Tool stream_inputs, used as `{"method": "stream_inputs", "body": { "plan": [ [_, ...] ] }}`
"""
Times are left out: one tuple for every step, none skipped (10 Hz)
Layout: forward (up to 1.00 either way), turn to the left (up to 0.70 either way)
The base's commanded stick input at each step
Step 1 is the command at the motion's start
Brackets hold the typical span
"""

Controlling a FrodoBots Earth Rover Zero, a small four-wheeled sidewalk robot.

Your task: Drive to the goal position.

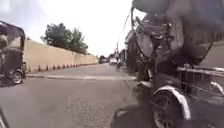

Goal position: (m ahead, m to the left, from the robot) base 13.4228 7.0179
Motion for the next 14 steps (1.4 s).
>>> {"method": "stream_inputs", "body": {
  "plan": [
    [0.70, 0.01],
    [0.70, 0.01],
    [0.70, 0.01],
    [0.70, 0.01],
    [0.70, 0.01],
    [0.70, 0.01],
    [0.70, 0.01],
    [0.70, 0.01],
    [0.70, 0.01],
    [0.70, 0.01],
    [0.70, 0.03],
    [0.70, 0.03],
    [0.70, 0.05],
    [0.70, 0.15]
  ]
}}
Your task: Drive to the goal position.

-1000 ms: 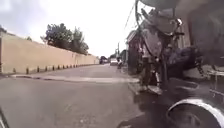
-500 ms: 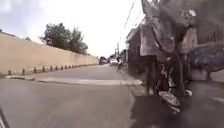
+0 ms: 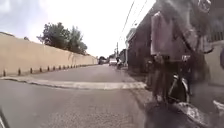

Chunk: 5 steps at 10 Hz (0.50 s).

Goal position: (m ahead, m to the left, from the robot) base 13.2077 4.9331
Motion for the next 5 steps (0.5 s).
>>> {"method": "stream_inputs", "body": {
  "plan": [
    [0.70, 0.36],
    [0.70, 0.30],
    [0.70, 0.08],
    [0.70, 0.01],
    [0.70, 0.01]
  ]
}}
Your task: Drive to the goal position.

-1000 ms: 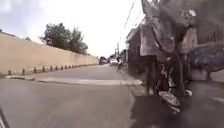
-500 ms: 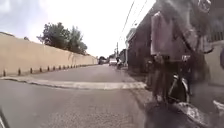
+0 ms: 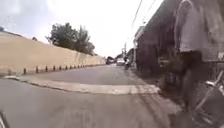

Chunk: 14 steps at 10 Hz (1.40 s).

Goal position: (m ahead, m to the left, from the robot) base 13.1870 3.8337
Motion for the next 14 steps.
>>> {"method": "stream_inputs", "body": {
  "plan": [
    [0.70, 0.01],
    [0.70, 0.01],
    [0.70, 0.01],
    [0.70, 0.01],
    [0.70, 0.01],
    [0.70, 0.01],
    [0.70, -0.01],
    [0.70, -0.24],
    [0.70, -0.30],
    [0.70, 0.01],
    [0.70, 0.01],
    [0.70, 0.01],
    [0.70, 0.01],
    [0.70, 0.01]
  ]
}}
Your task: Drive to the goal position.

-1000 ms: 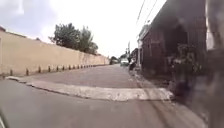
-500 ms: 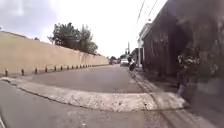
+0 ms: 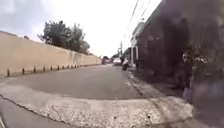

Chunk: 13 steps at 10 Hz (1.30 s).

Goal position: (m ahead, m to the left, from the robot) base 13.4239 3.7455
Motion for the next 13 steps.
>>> {"method": "stream_inputs", "body": {
  "plan": [
    [0.70, 0.01],
    [0.70, 0.01],
    [0.70, 0.01],
    [0.70, 0.01],
    [0.70, 0.01],
    [0.70, 0.01],
    [0.70, 0.01],
    [0.70, 0.01],
    [0.70, 0.01],
    [0.70, 0.01],
    [0.70, 0.01],
    [0.70, 0.01],
    [0.70, 0.01]
  ]
}}
